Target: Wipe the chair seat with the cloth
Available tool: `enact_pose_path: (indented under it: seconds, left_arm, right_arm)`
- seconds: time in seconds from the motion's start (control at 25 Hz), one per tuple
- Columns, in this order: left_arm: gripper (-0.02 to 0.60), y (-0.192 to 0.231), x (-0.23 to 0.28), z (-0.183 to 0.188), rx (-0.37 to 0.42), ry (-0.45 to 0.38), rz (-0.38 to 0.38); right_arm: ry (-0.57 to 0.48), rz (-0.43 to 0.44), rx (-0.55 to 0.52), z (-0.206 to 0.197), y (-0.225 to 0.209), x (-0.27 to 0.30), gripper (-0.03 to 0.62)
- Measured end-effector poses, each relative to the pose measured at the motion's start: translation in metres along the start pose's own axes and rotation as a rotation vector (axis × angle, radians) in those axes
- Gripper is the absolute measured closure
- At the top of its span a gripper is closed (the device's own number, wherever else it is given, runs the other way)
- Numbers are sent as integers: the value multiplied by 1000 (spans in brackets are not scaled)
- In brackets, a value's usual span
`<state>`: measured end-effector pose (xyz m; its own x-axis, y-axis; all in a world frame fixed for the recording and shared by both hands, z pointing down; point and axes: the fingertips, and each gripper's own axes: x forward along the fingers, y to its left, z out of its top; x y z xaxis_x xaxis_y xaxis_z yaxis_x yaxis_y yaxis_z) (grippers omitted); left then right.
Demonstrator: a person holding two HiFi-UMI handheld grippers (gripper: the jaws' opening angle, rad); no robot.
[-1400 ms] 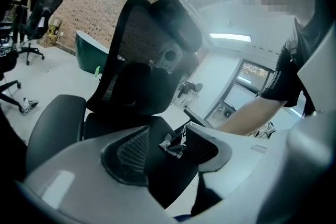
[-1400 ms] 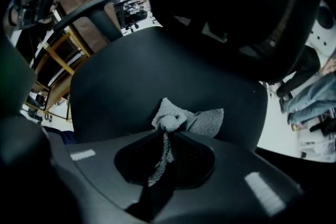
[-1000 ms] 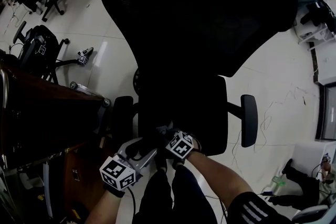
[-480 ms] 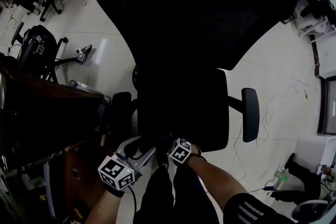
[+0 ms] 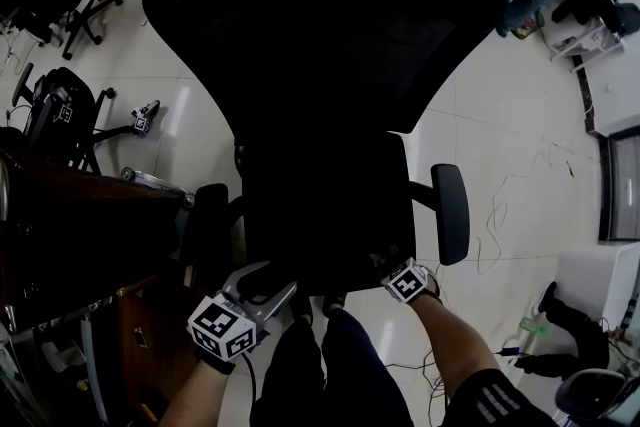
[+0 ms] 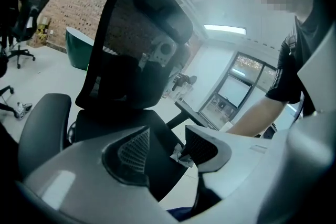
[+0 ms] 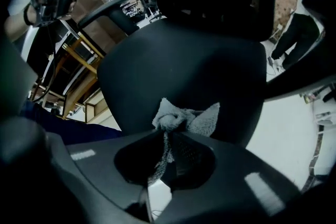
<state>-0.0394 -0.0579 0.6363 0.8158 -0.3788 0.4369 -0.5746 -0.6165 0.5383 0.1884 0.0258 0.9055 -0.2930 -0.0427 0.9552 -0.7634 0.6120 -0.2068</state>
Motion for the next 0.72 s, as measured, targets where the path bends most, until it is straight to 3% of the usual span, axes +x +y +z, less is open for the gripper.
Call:
enact_pose_path:
  seconds: [0.24,0.48,0.72]
  left_arm:
    - [356,-15,7,17,1,-15,-8]
    - [354,-36,-3,39,9,-24,31]
    - [354,-73,-36,80,41,-92,34]
  right_arm:
    - [11,-2,126,-8,-6,-19,552]
    - [-238,67,135,63,27,-79,553]
    - [-480,145,156,109,72,-186,551]
